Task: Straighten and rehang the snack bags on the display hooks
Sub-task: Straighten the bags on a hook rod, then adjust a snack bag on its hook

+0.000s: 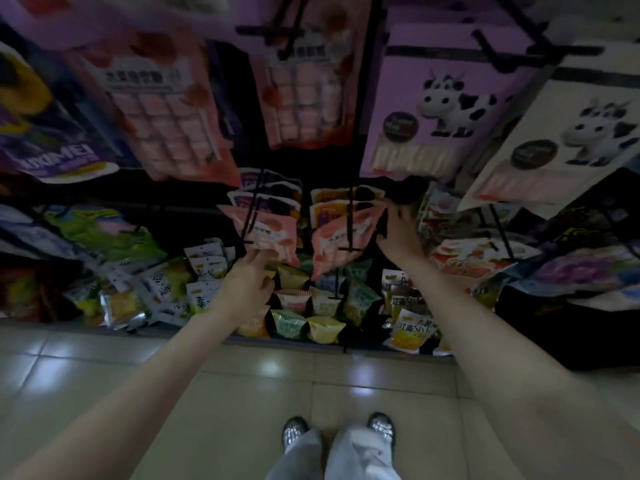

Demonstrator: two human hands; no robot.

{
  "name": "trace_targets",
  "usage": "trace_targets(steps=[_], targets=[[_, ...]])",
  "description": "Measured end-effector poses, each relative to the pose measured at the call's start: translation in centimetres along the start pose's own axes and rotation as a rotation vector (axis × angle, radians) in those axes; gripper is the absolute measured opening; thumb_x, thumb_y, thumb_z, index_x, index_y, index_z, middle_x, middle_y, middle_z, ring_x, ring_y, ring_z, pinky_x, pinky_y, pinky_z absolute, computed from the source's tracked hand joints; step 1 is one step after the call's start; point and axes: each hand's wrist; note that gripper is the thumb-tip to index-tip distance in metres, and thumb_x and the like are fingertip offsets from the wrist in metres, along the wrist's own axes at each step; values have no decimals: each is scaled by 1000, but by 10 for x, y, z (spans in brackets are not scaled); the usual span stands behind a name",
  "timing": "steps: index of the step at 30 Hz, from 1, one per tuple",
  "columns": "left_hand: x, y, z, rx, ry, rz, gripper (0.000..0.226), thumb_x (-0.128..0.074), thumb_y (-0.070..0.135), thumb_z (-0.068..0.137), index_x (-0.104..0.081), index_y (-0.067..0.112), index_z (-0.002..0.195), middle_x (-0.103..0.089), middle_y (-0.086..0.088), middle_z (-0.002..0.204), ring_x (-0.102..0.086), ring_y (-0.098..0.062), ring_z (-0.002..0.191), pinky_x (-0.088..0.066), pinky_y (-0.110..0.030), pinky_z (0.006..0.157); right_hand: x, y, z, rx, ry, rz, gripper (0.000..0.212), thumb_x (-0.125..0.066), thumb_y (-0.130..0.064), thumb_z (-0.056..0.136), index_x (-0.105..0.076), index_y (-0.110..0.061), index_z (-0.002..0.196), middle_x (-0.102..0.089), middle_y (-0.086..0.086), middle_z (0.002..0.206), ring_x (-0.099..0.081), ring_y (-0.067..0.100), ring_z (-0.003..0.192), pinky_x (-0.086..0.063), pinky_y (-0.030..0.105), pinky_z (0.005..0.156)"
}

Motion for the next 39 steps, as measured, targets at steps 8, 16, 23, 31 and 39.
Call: trace_targets(steps=[8,16,23,31,39], targets=[[6,-11,14,6,-40,-57,46,-51,5,91,-41,9,135,-44,-15,133,-45,-30,122,-43,-37,94,3,-16,4,42,30,-227,67,-55,-4,88,-27,-26,145,-16,14,147,-24,39,130,-43,45,95],[13,-3,11,-50,-39,-63,45,-49,3,91,-41,9,135,-45,-12,133,-49,-31,115,-42,-33,87,-2,-25,5,99,-5,-466,35,-46,-4,91,-54,-11,124,-39,12,140,-39,33,121,-40,36,90],[43,15,17,-78,-81,-51,46,-47,3,92,-38,10,137,-49,-10,129,-55,-24,106,-43,-23,76,12,-22,-40,49,-188,-279,13,-38,-8,94,-47,-17,95,-53,5,83,-55,26,76,-36,30,55],[54,66,10,-222,-119,-229,50,-56,23,92,-37,19,138,-48,8,124,-47,-10,117,-40,-13,83,103,-18,-115,216,-114,-228,17,-47,-16,94,-60,-10,104,-67,12,94,-62,27,86,-49,35,70],[101,120,5,-203,263,-593,38,-62,21,88,-48,17,123,-55,8,108,-58,3,89,-48,-16,70,191,-120,-129,498,110,175,9,-61,-24,90,-66,-25,83,-63,-17,78,-57,-6,74,-41,12,67]])
Point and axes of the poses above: each hand's wrist, its own z-axis towards the middle knuckle, its own x-axis out of the back of the hand, y = z × x
